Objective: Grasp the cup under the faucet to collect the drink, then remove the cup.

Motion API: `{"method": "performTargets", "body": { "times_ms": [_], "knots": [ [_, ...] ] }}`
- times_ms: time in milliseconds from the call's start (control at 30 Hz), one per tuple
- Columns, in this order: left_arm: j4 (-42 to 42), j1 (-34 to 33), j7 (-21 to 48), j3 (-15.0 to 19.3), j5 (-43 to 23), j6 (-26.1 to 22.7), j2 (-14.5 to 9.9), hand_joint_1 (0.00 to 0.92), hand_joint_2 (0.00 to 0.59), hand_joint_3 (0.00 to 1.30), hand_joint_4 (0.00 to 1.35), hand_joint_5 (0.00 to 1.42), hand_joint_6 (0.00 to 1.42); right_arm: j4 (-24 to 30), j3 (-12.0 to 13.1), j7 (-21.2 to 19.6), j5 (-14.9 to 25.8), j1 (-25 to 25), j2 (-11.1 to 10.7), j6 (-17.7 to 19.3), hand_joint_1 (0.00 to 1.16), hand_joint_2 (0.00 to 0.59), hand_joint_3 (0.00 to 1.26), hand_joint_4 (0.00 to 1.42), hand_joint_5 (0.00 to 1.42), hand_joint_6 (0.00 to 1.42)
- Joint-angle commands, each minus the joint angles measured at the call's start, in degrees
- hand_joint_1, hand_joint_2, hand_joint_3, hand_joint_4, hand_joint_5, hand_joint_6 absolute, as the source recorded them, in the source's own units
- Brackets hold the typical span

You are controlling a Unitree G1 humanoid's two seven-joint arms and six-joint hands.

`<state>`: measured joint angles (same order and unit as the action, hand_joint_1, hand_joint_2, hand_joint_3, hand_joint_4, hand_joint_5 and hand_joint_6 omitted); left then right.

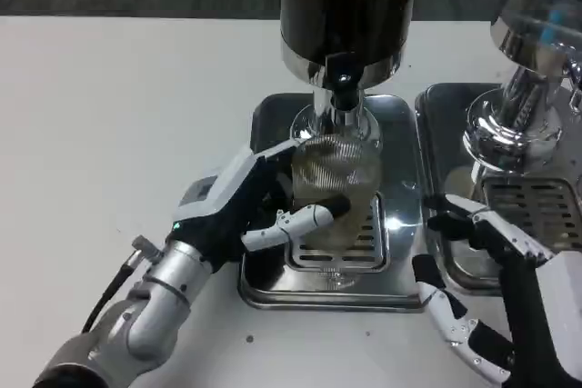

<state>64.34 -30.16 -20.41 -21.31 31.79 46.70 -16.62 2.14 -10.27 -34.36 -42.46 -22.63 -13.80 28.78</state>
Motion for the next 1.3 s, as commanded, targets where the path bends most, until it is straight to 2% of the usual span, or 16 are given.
{"method": "performTargets", "body": {
  "times_ms": [33,367,533,767,933,1000,1133,1300],
  "knots": [
    [-0.2,0.5,1.6,-0.6,0.6,-0.8,-0.9,0.006,0.103,0.27,0.28,0.38,0.24,-0.1,0.1,0.6,0.5,0.5,0.1,-0.1,0.45,0.396,0.38,0.47,0.49,0.52],
    [-3.9,2.9,0.6,0.5,0.0,0.2,-2.7,0.0,0.086,0.21,0.15,0.26,0.16,-1.0,-0.1,0.8,0.8,1.3,0.1,0.2,0.45,0.396,0.38,0.47,0.49,0.52],
    [-9.8,6.9,-0.9,3.9,-2.0,1.9,-4.9,0.0,0.077,0.19,0.13,0.21,0.15,-1.7,-0.2,0.8,1.1,2.1,0.1,0.5,0.45,0.396,0.38,0.47,0.49,0.52],
    [-17.4,11.7,0.8,9.0,-5.6,3.4,-7.7,0.0,0.073,0.18,0.09,0.2,0.14,-3.2,-0.5,1.1,1.7,3.6,-0.1,1.1,0.45,0.396,0.38,0.47,0.49,0.52],
    [-22.2,14.1,3.3,11.9,-9.1,3.9,-9.0,0.0,0.072,0.17,0.08,0.19,0.14,-4.6,-0.5,0.9,2.1,4.9,-0.1,1.8,0.45,0.396,0.38,0.47,0.49,0.52],
    [-23.6,14.6,4.6,12.9,-10.4,4.0,-9.1,0.0,0.085,0.17,0.11,0.2,0.17,-5.1,-0.4,0.8,2.2,5.3,-0.1,2.0,0.45,0.396,0.38,0.47,0.49,0.52],
    [-25.7,14.5,11.7,14.9,-18.5,6.1,-9.0,0.0,0.127,0.24,0.22,0.28,0.23,-5.8,-0.4,0.9,2.4,6.0,0.0,2.4,0.45,0.396,0.39,0.47,0.49,0.52],
    [-27.5,12.0,24.2,16.9,-32.2,7.5,-8.3,0.0,0.111,0.35,0.34,0.37,0.29,-6.8,-0.2,0.6,2.8,6.8,0.2,2.8,0.45,0.396,0.39,0.47,0.49,0.52]
  ]
}}
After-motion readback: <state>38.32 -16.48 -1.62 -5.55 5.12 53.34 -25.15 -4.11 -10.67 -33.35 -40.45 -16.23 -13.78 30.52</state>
